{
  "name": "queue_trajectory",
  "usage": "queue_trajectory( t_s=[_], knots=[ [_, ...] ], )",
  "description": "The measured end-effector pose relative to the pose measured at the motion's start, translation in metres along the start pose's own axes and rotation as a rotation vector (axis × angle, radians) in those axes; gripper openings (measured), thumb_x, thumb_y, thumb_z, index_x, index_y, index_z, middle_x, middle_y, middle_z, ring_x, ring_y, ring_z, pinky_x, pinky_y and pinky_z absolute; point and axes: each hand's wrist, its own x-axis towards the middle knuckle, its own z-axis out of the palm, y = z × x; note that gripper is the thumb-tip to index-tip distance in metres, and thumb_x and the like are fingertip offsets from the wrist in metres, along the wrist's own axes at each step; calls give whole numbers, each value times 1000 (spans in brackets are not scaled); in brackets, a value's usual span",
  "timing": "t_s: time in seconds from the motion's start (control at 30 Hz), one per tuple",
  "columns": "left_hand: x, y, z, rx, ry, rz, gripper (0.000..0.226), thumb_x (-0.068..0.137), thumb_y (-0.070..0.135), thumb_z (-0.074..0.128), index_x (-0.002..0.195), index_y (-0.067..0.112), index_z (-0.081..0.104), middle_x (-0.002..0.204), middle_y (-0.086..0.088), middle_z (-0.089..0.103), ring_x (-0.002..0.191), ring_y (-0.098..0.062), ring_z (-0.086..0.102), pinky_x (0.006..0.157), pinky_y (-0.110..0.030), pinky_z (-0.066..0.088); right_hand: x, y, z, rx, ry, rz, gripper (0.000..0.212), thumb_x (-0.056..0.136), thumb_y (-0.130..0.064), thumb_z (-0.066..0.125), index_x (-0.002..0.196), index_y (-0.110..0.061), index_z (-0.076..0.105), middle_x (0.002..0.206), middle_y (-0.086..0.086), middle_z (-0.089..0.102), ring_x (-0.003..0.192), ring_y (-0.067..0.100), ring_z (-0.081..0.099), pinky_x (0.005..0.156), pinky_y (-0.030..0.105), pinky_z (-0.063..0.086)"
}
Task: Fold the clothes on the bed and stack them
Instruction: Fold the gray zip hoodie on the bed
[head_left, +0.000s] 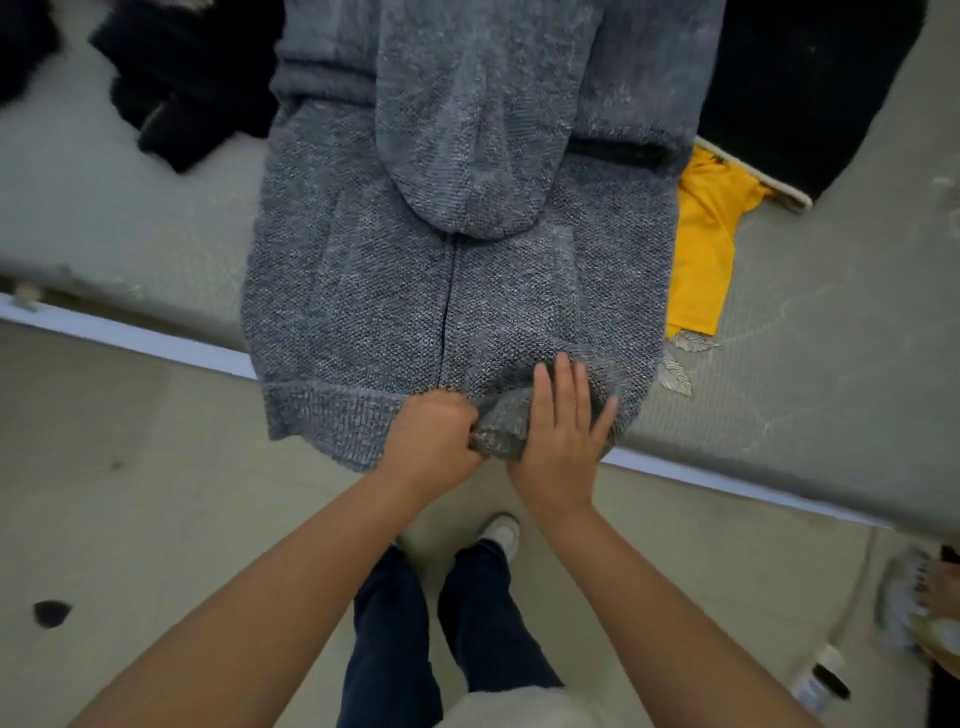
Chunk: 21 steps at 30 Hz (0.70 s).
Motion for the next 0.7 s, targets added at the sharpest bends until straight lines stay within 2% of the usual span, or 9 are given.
queue_trajectory(
  t_s=[0.07, 0.1, 0.13, 0.2, 0.3, 0.37, 0.5, 0.63, 0.7],
  knots=[
    [-10, -8, 6, -87, 127, -35, 18, 60, 5, 75, 66, -3, 61, 79, -20, 64, 80, -36, 61, 67, -36, 44, 12, 3, -3, 16, 70, -117, 56, 50, 5, 82, 103, 7, 65, 112, 25, 63, 104, 46, 57, 81, 70, 36],
    [-15, -12, 12, -101, 186, -87, 25, 57, 3, 78, 77, -3, 65, 93, -22, 65, 93, -39, 61, 76, -44, 47, 15, 8, -6, 17, 95, -190, 52, 52, 11, 78, 101, 10, 65, 110, 26, 63, 103, 47, 58, 81, 69, 37],
    [-17, -17, 20, -127, 217, -163, 39, 59, 3, 79, 94, -3, 65, 112, -24, 60, 110, -41, 54, 90, -50, 43, 18, 13, -10, 17, 104, -246, 49, 52, 16, 72, 101, 12, 64, 108, 27, 63, 101, 49, 57, 81, 68, 37],
    [-19, -26, 34, -206, 216, -346, 63, 68, 3, 73, 126, 0, 49, 139, -19, 40, 133, -35, 31, 109, -48, 23, 19, 25, -19, 11, 85, -291, 54, 47, 22, 63, 100, 17, 62, 107, 32, 62, 100, 53, 56, 83, 66, 34],
    [-19, -48, 42, -287, 317, -488, 65, 71, -7, 65, 132, -3, 42, 141, -21, 38, 133, -37, 31, 108, -49, 22, 19, 43, -32, 24, 21, -240, 72, 34, 33, 64, 105, 18, 59, 111, 35, 57, 102, 57, 52, 86, 63, 27],
    [-20, -66, 37, -266, 367, -536, 59, 74, -10, 60, 130, -3, 44, 140, -25, 37, 133, -41, 29, 106, -52, 21, 21, 48, -39, 57, -28, -201, 73, 41, 34, 63, 112, 17, 55, 119, 36, 52, 109, 57, 47, 90, 62, 26],
    [-12, -94, 17, -223, 326, -375, 42, 77, -12, 54, 118, -5, 58, 134, -31, 42, 129, -50, 30, 104, -56, 22, 21, 49, -38, 67, -94, -224, 72, 43, 35, 58, 113, 18, 53, 119, 38, 50, 109, 57, 46, 91, 61, 25],
    [-25, -112, -5, -135, 105, -178, 59, 67, -29, 45, 121, -9, 52, 134, -29, 42, 130, -43, 34, 111, -41, 12, 10, 53, -28, 25, -226, -185, 76, 54, 30, 58, 126, 10, 46, 133, 30, 43, 126, 47, 37, 107, 46, 12],
    [-51, -125, -15, -34, 21, -120, 62, 64, -31, 43, 122, -11, 50, 132, -31, 42, 127, -46, 37, 111, -42, 12, -6, 49, -19, -77, -228, -243, 80, 48, 27, 66, 125, 10, 47, 129, 31, 47, 121, 48, 43, 103, 51, 15]
  ],
)
